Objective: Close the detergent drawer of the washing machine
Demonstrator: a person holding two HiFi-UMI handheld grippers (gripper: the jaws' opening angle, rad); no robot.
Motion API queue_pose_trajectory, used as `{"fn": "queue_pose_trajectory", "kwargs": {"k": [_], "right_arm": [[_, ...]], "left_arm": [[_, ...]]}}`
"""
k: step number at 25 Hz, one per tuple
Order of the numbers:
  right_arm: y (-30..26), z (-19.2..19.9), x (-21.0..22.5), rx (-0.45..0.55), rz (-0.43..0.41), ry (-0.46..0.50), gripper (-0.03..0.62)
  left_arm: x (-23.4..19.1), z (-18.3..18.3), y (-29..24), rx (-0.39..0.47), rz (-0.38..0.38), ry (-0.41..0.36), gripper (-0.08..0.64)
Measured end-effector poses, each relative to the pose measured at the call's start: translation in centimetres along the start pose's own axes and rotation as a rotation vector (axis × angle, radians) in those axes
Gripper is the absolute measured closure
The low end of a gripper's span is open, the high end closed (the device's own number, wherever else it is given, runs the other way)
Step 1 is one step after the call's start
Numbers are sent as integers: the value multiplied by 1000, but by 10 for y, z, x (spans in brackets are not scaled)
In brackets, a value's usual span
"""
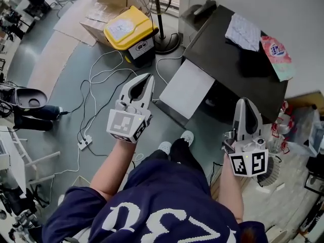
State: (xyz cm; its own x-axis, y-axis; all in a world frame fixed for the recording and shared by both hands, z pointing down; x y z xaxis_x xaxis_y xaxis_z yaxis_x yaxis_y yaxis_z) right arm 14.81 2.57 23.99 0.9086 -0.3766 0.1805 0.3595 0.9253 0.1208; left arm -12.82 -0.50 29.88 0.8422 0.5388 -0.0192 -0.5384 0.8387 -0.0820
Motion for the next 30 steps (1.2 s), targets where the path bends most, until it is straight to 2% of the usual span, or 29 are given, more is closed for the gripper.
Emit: {"fn": "queue_pose_trajectory", "kwargs": {"k": [3,7,11,16,22,27,30], "right_arm": [[-19,2,11,-11,-69,-6,577],[-38,8,22,-25,-143,-8,577],[-52,14,37,-39,-166,-23,577],[-60,35,43,-88,-174,-27,577],[-64,95,19,-238,-236,-11,575],[-50,161,-22,-402,-336,-18,575],[-36,201,-45,-493,-399,-5,575]], "left_arm": [[1,-8,-27,26,4,-4,541],[2,-10,-52,34,-40,-27,541],[1,-7,-67,32,-72,-26,541],[-3,2,-72,15,-61,-24,541],[-18,26,-69,15,22,21,541],[-29,61,-54,-70,88,5,541],[-36,83,-39,-94,99,47,540]]}}
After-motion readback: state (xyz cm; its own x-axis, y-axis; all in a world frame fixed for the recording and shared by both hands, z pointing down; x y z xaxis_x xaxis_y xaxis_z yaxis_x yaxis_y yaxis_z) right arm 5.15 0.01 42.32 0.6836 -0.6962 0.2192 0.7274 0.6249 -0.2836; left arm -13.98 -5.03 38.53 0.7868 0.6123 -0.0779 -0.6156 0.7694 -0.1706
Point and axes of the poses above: the fingertips, and each gripper's own axes: y backward along the fingers, x to its right, z out of its underside, the point moved 3 cm from there along y, backward along the fingers, and after that the axes turned 10 degrees about z, right-handed, at the moved point
